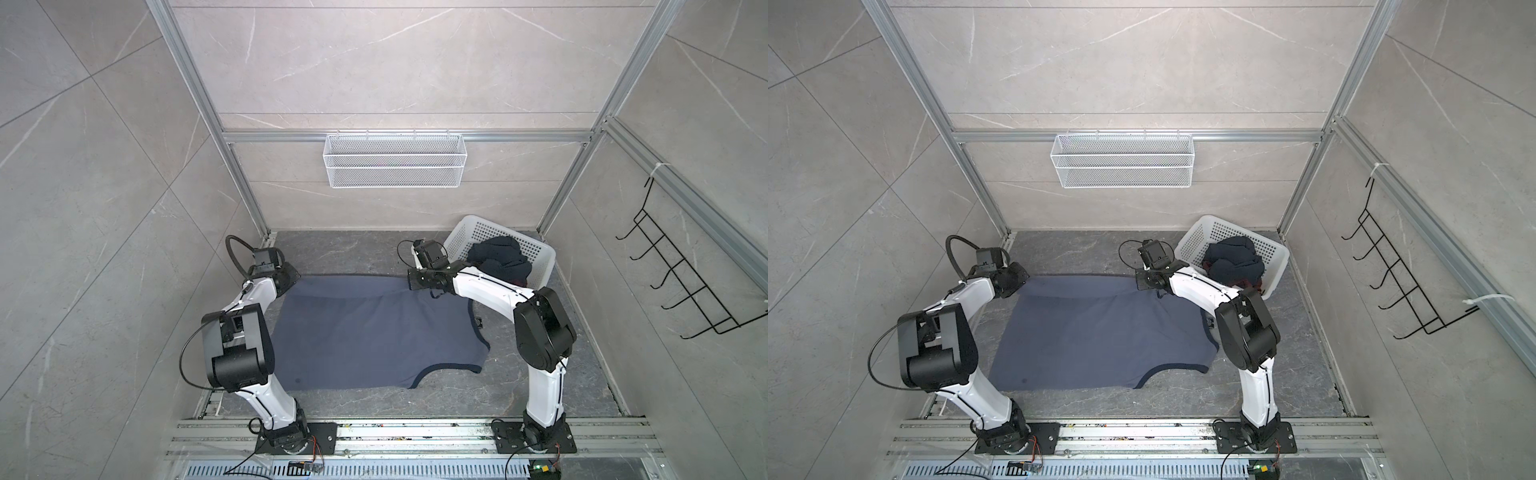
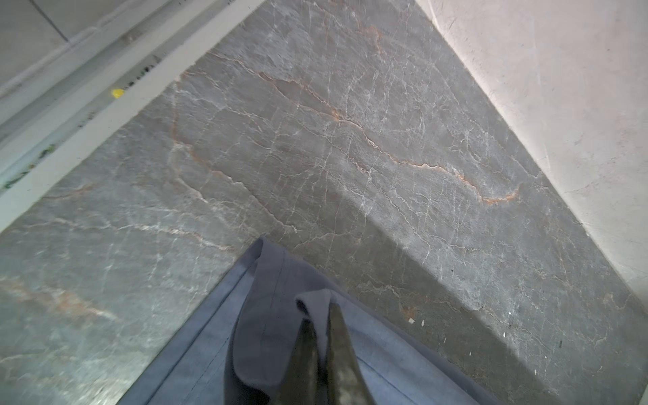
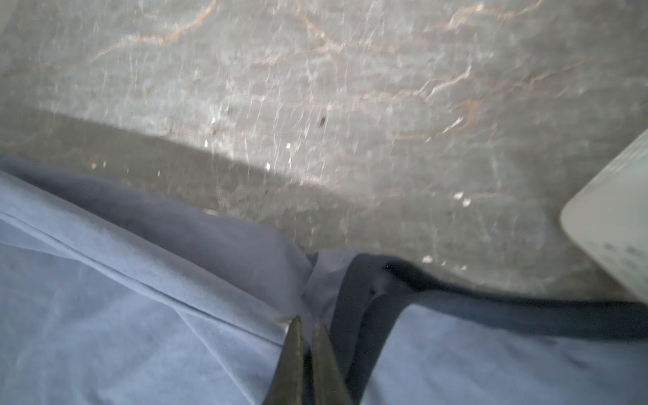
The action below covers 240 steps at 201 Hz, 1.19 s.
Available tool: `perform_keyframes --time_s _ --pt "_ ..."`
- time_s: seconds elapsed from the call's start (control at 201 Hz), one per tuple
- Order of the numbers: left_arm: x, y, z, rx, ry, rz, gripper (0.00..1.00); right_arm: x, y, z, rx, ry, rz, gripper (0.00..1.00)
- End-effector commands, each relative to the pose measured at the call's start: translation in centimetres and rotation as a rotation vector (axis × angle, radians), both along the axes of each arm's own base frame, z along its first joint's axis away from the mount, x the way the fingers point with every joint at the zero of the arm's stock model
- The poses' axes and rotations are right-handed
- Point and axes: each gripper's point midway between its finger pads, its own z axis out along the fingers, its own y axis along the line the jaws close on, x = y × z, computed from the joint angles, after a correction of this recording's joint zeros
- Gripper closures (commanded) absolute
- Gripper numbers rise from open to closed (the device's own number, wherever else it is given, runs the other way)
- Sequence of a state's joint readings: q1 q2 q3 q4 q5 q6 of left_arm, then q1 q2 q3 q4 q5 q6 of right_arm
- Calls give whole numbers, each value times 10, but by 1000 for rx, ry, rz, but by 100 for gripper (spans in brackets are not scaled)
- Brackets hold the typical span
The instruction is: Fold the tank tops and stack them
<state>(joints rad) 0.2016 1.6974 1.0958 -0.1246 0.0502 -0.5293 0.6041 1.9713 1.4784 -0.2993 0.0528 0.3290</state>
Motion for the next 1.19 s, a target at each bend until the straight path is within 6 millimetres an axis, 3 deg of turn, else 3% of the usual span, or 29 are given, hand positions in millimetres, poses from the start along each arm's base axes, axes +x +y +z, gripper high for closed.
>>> perform_keyframes --time_s 0.0,0.299,0.368,0.413,0.563,0.607,0.677,0.747,0.846,0.941,1.19 --pt "-1 13 22 41 -99 58 97 -13 3 15 45 -46 -13 100" --pt "-48 18 -9 49 -48 165 94 -57 -1 -16 28 2 -32 98" --pt "-62 18 -15 38 -32 194 92 -64 -3 -20 31 10 -47 94" --pt "-70 17 -18 31 -23 208 90 -69 -5 -21 41 17 -55 86" --pt "-110 26 -25 46 38 334 54 -85 -8 -17 84 31 -72 53" --pt "-125 32 -22 68 55 389 44 -87 -13 -14 87 36 -93 50" --pt "-141 40 -10 91 49 459 36 -88 -19 -8 90 35 -127 47" --pt "-137 40 6 91 12 453 29 -86 -22 -6 111 59 -152 46" --pt "-122 33 15 59 72 394 29 -81 -17 -9 149 103 -160 47" --pt "-113 26 1 18 170 348 30 -79 -10 -16 155 150 -173 49" --pt "-111 13 -42 -44 318 300 41 -82 -6 -44 132 243 -199 55"
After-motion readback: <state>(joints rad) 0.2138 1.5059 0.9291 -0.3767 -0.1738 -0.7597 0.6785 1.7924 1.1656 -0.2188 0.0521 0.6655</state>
